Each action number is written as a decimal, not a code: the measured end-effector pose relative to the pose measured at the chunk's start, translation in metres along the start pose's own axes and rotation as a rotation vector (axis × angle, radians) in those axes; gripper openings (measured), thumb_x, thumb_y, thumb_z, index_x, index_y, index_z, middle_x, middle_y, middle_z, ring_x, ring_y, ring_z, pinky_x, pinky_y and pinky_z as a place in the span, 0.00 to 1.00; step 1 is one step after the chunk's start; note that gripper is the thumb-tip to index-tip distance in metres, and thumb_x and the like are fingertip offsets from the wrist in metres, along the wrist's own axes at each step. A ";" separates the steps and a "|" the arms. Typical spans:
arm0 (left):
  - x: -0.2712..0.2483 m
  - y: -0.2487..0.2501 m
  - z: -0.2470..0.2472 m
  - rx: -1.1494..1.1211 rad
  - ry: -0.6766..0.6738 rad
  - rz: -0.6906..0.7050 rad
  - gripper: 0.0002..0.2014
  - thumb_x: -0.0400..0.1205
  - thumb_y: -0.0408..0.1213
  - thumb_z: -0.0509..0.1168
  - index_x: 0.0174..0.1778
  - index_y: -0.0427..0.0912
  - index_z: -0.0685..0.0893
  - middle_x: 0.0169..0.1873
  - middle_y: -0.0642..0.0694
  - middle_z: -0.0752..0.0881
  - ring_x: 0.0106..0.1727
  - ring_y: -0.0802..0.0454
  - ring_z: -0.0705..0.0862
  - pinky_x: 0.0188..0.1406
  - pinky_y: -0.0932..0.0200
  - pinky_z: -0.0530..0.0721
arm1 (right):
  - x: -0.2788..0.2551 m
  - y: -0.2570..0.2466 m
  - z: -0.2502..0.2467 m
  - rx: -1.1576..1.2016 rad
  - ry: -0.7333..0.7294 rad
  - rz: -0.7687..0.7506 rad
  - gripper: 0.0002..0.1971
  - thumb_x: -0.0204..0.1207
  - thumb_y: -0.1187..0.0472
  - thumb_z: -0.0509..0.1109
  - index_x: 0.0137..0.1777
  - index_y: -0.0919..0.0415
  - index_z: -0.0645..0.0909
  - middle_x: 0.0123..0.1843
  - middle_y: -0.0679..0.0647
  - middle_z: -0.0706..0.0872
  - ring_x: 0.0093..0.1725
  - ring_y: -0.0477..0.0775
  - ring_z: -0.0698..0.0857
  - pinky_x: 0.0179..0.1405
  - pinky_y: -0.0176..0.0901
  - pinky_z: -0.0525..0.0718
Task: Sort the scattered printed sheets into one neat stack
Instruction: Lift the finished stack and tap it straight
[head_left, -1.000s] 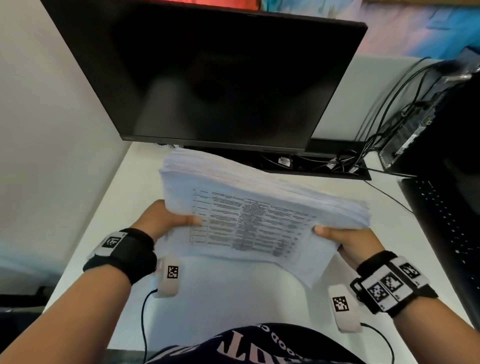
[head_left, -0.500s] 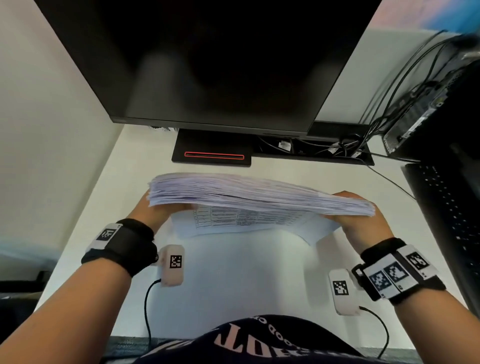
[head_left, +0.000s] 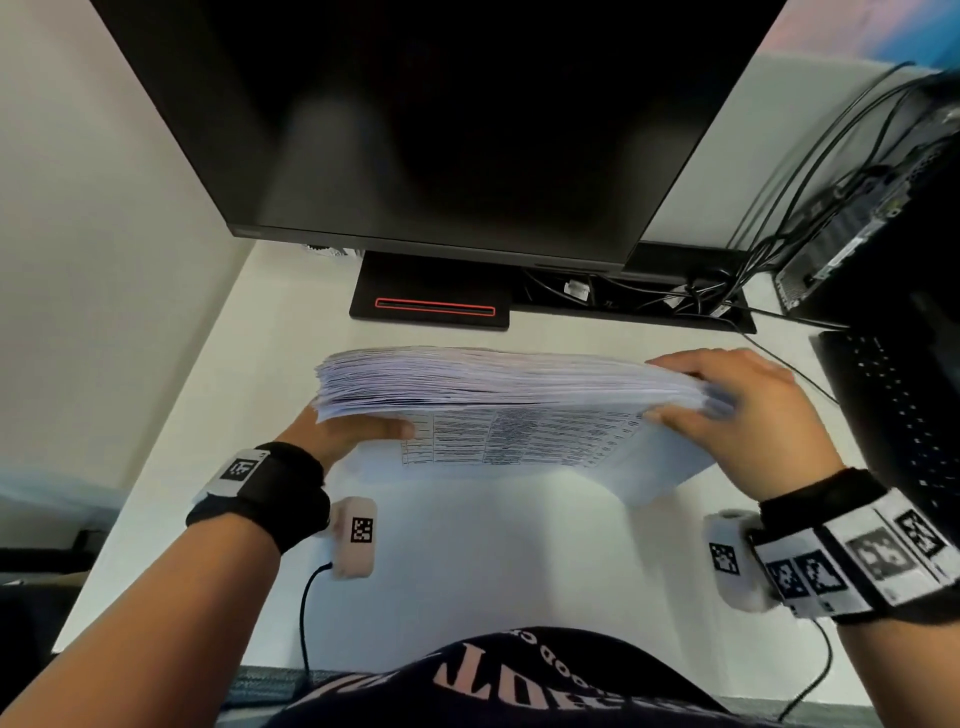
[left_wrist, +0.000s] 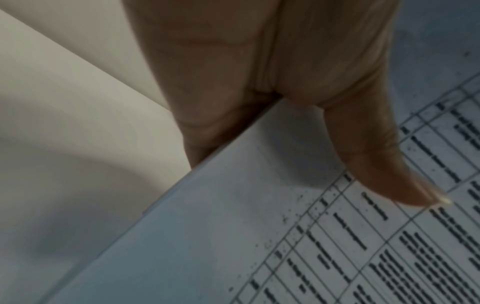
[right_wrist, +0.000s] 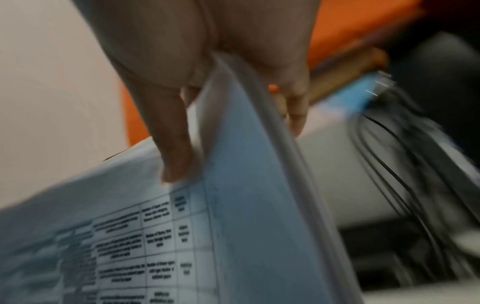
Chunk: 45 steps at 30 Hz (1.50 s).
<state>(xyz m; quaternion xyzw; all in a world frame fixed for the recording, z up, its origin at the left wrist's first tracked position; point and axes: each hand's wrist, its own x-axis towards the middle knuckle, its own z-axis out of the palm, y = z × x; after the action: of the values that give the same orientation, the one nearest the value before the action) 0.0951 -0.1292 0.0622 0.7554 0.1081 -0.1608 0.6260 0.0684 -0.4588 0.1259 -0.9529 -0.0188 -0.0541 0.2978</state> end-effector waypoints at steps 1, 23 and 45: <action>0.003 -0.002 0.000 0.014 -0.011 0.014 0.17 0.71 0.22 0.73 0.42 0.52 0.83 0.28 0.68 0.88 0.30 0.75 0.83 0.33 0.72 0.78 | 0.004 -0.009 0.001 -0.215 -0.021 -0.087 0.19 0.67 0.57 0.79 0.57 0.42 0.83 0.49 0.42 0.87 0.55 0.51 0.80 0.67 0.53 0.68; 0.046 0.005 0.033 0.199 0.125 0.201 0.06 0.85 0.44 0.62 0.51 0.50 0.83 0.37 0.56 0.85 0.36 0.59 0.81 0.38 0.61 0.77 | 0.019 -0.002 0.000 0.152 -0.165 0.195 0.05 0.74 0.49 0.72 0.44 0.48 0.84 0.36 0.53 0.87 0.36 0.55 0.84 0.40 0.48 0.82; 0.041 0.006 0.243 -0.238 -0.355 -0.366 0.27 0.85 0.24 0.58 0.80 0.46 0.66 0.66 0.52 0.80 0.67 0.50 0.77 0.77 0.44 0.67 | -0.017 0.221 0.019 0.378 0.032 0.962 0.18 0.74 0.50 0.73 0.55 0.64 0.81 0.47 0.58 0.87 0.44 0.59 0.83 0.44 0.42 0.76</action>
<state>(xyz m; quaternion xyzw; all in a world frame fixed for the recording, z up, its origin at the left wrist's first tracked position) 0.1090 -0.3697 0.0119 0.6043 0.1494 -0.3871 0.6802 0.0686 -0.6297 -0.0160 -0.7823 0.4167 0.0786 0.4563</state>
